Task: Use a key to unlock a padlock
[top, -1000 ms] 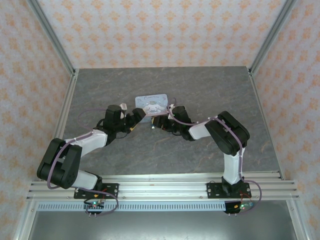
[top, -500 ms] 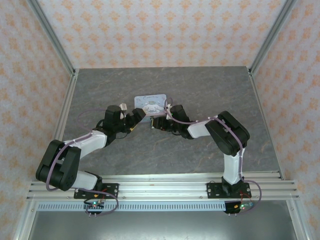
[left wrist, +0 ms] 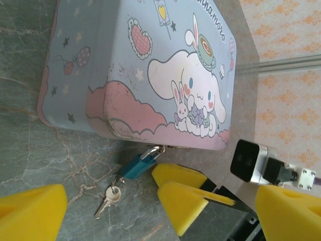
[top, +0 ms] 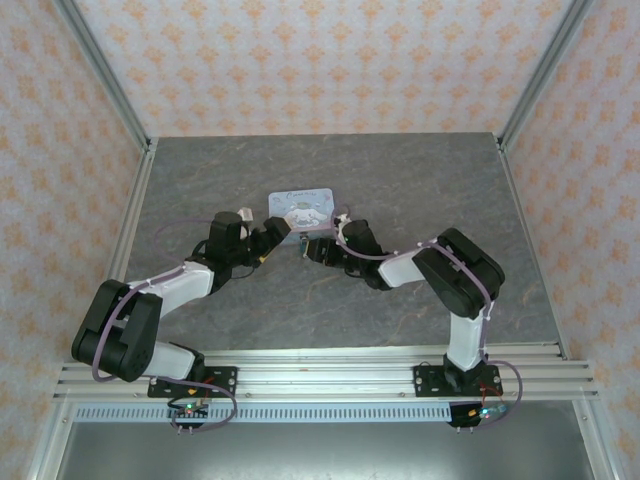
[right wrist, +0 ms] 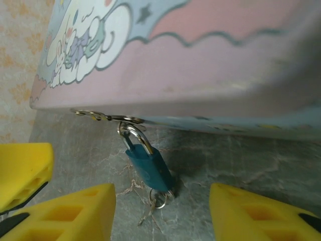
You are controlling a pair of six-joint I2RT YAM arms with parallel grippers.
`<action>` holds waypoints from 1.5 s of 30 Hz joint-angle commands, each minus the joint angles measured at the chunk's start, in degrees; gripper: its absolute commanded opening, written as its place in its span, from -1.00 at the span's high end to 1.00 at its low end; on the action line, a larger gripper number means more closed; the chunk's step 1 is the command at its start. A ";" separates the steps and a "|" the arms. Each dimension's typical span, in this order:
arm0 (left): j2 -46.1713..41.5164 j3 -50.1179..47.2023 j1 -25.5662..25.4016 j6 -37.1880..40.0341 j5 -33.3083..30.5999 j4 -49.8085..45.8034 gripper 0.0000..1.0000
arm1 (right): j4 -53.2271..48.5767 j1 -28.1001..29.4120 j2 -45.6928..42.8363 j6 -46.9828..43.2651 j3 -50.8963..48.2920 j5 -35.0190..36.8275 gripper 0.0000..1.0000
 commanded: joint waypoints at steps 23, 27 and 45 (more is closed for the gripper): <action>10.71 7.57 1.92 0.55 -4.73 2.46 -0.93 | -3.61 2.70 4.98 -0.17 5.44 2.93 -0.01; 12.08 7.91 1.89 0.42 -3.82 3.71 -0.93 | -3.83 2.95 5.91 -0.53 6.84 1.67 0.04; 13.85 7.65 1.87 -0.06 -2.82 6.09 -0.93 | -3.09 3.05 7.29 -0.16 6.31 2.60 0.49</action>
